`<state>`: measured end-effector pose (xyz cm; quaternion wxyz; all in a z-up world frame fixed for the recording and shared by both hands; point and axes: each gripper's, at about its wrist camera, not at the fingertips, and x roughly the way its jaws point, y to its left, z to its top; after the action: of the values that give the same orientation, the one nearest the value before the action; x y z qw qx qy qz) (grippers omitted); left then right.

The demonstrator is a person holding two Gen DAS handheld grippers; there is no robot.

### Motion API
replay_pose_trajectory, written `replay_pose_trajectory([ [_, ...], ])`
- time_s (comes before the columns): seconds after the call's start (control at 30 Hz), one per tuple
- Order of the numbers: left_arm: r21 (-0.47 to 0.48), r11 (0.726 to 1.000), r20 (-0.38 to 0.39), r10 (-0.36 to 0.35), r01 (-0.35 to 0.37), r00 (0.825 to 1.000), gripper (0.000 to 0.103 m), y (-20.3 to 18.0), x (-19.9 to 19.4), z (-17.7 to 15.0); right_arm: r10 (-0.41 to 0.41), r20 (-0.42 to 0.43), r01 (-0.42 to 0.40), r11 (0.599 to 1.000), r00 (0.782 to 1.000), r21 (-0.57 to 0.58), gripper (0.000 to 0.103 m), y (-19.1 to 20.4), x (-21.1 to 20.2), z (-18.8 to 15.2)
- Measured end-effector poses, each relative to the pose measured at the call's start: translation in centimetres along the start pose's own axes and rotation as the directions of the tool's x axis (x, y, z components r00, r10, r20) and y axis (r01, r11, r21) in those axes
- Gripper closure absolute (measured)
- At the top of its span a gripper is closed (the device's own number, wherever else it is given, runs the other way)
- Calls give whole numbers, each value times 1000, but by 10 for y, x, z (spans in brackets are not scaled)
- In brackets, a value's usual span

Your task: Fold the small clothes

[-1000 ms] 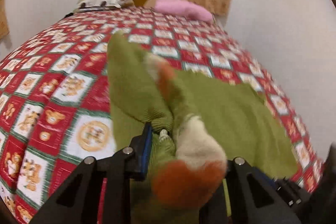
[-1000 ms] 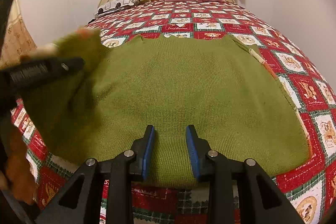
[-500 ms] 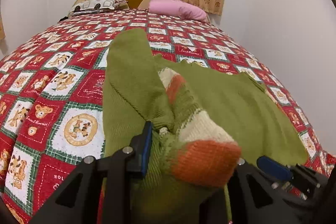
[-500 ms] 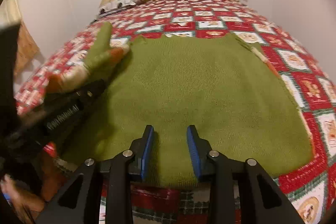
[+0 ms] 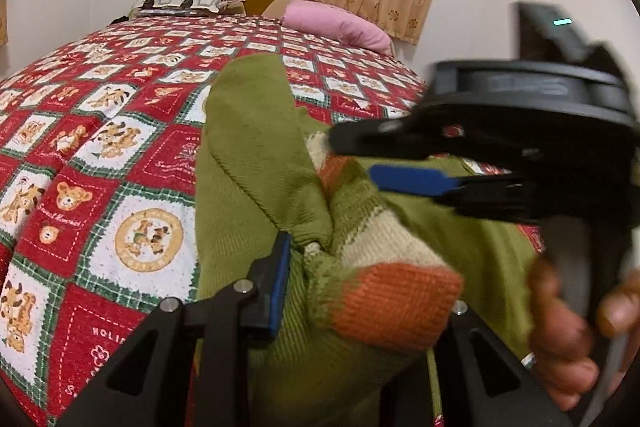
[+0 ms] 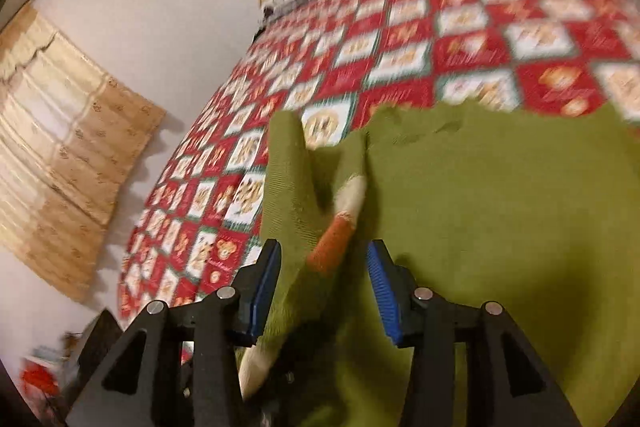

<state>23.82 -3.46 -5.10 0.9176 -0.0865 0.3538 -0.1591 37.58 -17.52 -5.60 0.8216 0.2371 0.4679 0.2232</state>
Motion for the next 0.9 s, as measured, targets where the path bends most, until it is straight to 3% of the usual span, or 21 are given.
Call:
replay_pose_trajectory([
  [0.13,-5,1000,-1,-10,10,1000,75,2,0,-1,80,-23,-80,997,997,15,55,0,20,9],
  [0.2,-7,1000,-1,-12,12,1000,75,1,0,-1,74,-35,-74,997,997,-12,45,7,30,16],
  [0.33,-15,1000,-1,-20,20,1000,75,2,0,-1,52,-36,-56,991,998,-118,43,29,41,25],
  [0.4,-18,1000,0,-24,24,1000,75,2,0,-1,-21,-7,19,980,1000,-198,53,37,42,27],
  [0.47,-23,999,1,-27,27,1000,75,2,0,-1,-71,-2,68,968,997,-240,84,40,46,27],
  [0.57,-25,999,1,-31,31,1000,74,2,0,-1,-94,30,98,964,995,-249,90,36,44,25],
  [0.9,-34,996,20,-84,84,996,77,2,-11,-1,-117,131,148,954,984,-260,92,42,3,17],
])
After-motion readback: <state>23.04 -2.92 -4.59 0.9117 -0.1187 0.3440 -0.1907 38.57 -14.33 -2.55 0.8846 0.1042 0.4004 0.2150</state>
